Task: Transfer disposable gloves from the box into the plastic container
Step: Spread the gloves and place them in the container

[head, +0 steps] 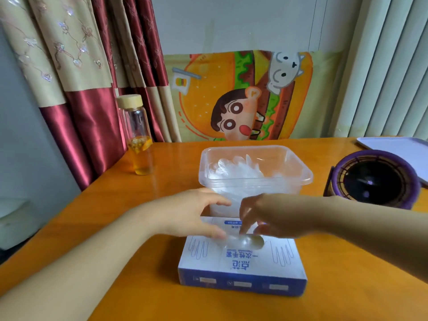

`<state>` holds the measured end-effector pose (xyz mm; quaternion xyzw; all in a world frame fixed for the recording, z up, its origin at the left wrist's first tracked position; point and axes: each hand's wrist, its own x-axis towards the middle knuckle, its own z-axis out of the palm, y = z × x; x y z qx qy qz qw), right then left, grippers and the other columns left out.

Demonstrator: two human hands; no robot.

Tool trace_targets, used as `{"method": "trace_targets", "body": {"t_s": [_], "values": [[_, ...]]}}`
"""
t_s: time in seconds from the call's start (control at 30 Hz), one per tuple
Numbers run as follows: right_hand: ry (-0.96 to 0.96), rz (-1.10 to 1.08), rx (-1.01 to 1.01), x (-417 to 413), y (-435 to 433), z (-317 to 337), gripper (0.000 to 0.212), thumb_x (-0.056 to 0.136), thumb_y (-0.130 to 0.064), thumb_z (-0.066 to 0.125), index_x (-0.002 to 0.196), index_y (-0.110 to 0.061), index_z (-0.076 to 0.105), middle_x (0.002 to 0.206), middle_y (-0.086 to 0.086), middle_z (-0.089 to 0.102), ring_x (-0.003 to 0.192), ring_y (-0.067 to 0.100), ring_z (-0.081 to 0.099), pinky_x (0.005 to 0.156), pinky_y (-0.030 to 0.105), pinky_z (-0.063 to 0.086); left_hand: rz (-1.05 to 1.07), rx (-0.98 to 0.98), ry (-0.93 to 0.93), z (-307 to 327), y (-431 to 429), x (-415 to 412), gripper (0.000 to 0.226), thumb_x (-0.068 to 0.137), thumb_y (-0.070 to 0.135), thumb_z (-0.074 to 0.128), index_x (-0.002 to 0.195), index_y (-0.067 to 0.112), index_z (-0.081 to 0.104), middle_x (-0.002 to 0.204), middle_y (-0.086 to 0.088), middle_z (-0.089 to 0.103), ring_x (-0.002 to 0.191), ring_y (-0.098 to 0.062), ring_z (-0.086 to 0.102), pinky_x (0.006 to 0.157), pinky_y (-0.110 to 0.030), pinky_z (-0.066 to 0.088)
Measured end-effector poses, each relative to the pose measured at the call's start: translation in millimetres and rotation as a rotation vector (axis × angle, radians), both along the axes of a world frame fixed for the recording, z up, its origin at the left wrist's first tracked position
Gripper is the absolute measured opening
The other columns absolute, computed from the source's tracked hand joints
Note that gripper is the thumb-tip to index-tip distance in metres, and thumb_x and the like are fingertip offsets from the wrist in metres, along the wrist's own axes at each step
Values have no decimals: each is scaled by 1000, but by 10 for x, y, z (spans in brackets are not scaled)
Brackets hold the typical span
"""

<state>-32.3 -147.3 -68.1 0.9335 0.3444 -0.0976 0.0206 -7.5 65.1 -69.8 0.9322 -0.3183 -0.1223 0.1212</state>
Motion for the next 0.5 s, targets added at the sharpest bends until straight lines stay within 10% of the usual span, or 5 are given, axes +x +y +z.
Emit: {"method": "trace_targets", "body": {"t_s": [0.13, 0.5], "values": [[25, 12, -53, -15, 60, -193, 42, 95, -27, 55, 133, -43, 50, 146, -12, 25, 120, 14, 44, 89, 15, 29, -60, 226, 159, -230, 3, -23, 98, 73, 63, 69, 149, 46, 9, 157, 24, 1, 145, -8, 6, 115, -29, 14], [-92, 111, 95, 14, 248, -362, 19, 92, -26, 59, 108, -28, 70, 146, -9, 30, 128, 12, 36, 93, 26, 47, -54, 227, 179, -304, 0, -41, 94, 77, 62, 65, 150, 43, 9, 156, 22, 4, 145, -13, 5, 117, -37, 17]]}}
